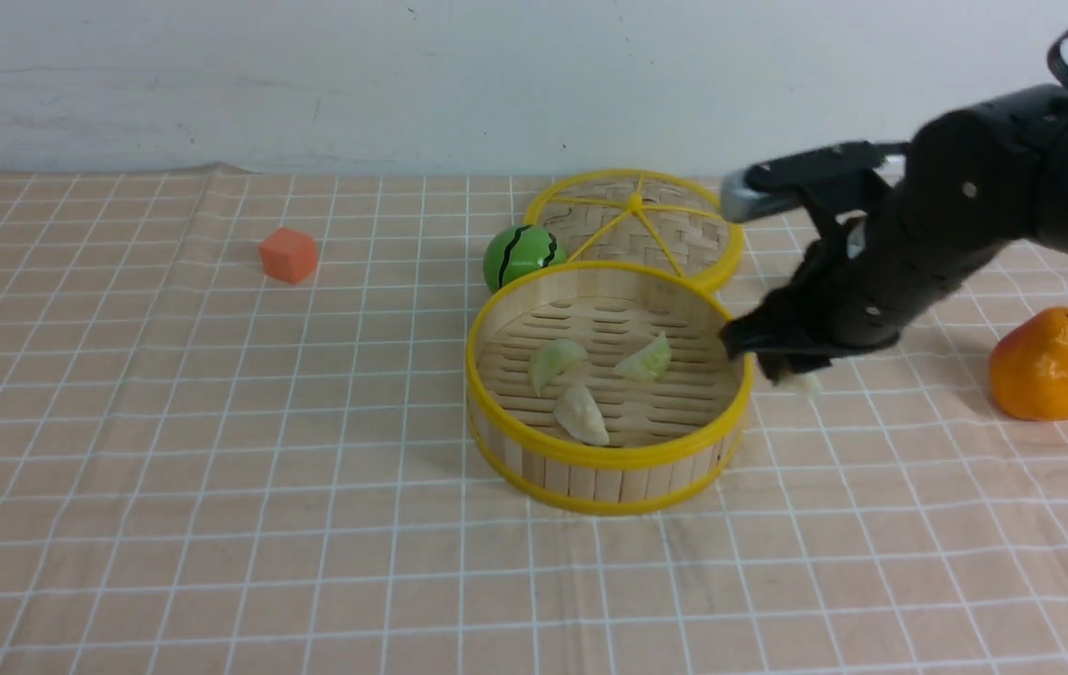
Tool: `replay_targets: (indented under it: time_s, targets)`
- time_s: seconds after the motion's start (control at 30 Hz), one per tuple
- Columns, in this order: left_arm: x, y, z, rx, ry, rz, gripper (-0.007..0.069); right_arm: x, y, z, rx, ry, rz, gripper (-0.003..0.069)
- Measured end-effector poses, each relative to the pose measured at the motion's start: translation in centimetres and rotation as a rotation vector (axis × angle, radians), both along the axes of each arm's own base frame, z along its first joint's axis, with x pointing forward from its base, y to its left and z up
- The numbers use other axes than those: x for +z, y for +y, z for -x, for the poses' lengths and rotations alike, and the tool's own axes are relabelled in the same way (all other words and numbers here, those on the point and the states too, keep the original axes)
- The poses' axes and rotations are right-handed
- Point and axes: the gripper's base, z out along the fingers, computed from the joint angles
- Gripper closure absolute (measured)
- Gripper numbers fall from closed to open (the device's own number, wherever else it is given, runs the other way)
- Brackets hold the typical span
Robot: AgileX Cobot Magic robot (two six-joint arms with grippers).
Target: Put the dumplings into the steamer on the table with the brown tablecloth.
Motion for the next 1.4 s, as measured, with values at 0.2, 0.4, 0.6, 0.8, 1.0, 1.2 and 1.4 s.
replay_targets:
  time_s: [0.2, 0.4, 0.6, 0.8, 1.0, 1.2, 1.4]
  targets:
    - [0.1, 0.1, -0.1, 0.007, -0.016, -0.008, 0.0623, -2.1, 5.0, -1.7, 0.076, 0.013, -0.020, 0.0431]
    - [0.1, 0.1, -0.1, 0.008, -0.016, -0.009, 0.0620, -7.0, 5.9, -3.5, 0.065, 0.065, 0.000, 0.0431]
    - [0.1, 0.1, -0.1, 0.009, -0.018, -0.011, 0.0620, -7.4, 6.2, -4.0, 0.061, 0.037, -0.016, 0.0340]
    - [0.1, 0.1, -0.1, 0.009, -0.018, -0.011, 0.0620, -5.3, 6.1, -3.8, 0.063, 0.028, -0.018, 0.0142]
    - [0.1, 0.1, -0.1, 0.009, -0.018, -0.011, 0.0613, 3.0, 4.7, -1.6, 0.079, -0.058, -0.015, 0.0181]
    - [0.1, 0.1, -0.1, 0.009, -0.018, -0.011, 0.0606, 12.9, 1.1, 4.9, 0.077, -0.262, -0.098, 0.0459]
    - [0.1, 0.1, -0.1, 0.009, -0.018, -0.011, 0.0598, 14.5, -2.4, 12.0, 0.077, -0.441, -0.221, 0.0667]
